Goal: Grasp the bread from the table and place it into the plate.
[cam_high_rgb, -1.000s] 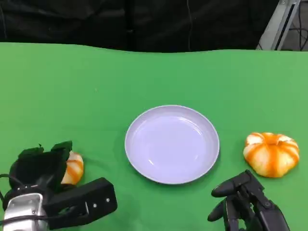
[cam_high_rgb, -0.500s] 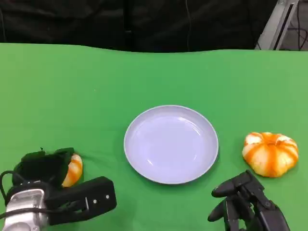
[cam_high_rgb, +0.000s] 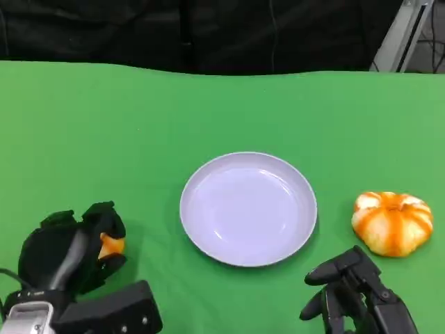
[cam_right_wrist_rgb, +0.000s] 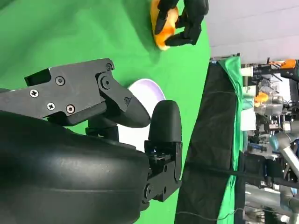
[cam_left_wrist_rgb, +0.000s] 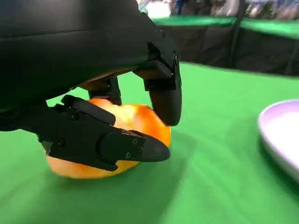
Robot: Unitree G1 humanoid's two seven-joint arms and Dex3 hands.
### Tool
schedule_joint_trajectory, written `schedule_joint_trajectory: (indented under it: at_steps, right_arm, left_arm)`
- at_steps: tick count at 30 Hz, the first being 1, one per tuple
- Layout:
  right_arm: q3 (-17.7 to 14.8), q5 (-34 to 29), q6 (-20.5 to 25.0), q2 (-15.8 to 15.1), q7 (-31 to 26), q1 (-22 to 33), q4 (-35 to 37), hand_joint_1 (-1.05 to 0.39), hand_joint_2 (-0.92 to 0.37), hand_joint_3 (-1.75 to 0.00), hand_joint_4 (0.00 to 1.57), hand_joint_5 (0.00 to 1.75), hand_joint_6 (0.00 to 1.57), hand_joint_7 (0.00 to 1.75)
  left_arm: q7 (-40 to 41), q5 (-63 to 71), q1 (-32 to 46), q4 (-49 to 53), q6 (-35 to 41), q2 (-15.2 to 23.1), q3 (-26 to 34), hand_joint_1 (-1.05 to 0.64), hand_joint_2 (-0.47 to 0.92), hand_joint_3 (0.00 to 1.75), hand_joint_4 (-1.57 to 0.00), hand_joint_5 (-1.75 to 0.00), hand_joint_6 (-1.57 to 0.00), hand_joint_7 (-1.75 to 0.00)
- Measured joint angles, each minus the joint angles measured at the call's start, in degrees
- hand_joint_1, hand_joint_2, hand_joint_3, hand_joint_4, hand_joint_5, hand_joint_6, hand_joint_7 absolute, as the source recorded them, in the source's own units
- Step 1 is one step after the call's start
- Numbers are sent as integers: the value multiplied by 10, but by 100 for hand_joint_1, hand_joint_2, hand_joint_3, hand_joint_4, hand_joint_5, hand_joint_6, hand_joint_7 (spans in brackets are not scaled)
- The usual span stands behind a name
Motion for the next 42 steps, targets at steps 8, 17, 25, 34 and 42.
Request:
schedule_joint_trajectory:
  at_steps: [8,17,25,34,42]
  right_arm:
    - [0,-1,0,5,-2,-1,1,-26,-92,-101,32,175,14,175]
    - [1,-1,7,8,-3,-1,0,-25,-92,-100,32,175,15,175]
    - [2,-1,8,10,-2,-1,0,-26,-92,-101,32,175,15,175]
    - [6,-3,11,14,-6,0,0,-26,-92,-99,31,175,15,175]
    - [10,-2,25,16,-8,3,-9,-26,-92,-100,31,175,16,175]
  left_arm:
    - [99,2,15,-32,-73,0,13,-20,42,112,-80,-175,-67,-162]
    - [144,13,8,-59,-169,-10,-3,-22,31,139,-86,-175,-75,-151]
    - [153,40,-70,-11,-185,-69,-54,-24,31,144,-88,-175,-71,-161]
    - [150,25,-164,130,-189,-126,-88,-19,30,147,-91,-175,-66,-175]
    - [95,-13,-225,200,-201,-160,-97,-26,53,101,-51,-148,-37,-113]
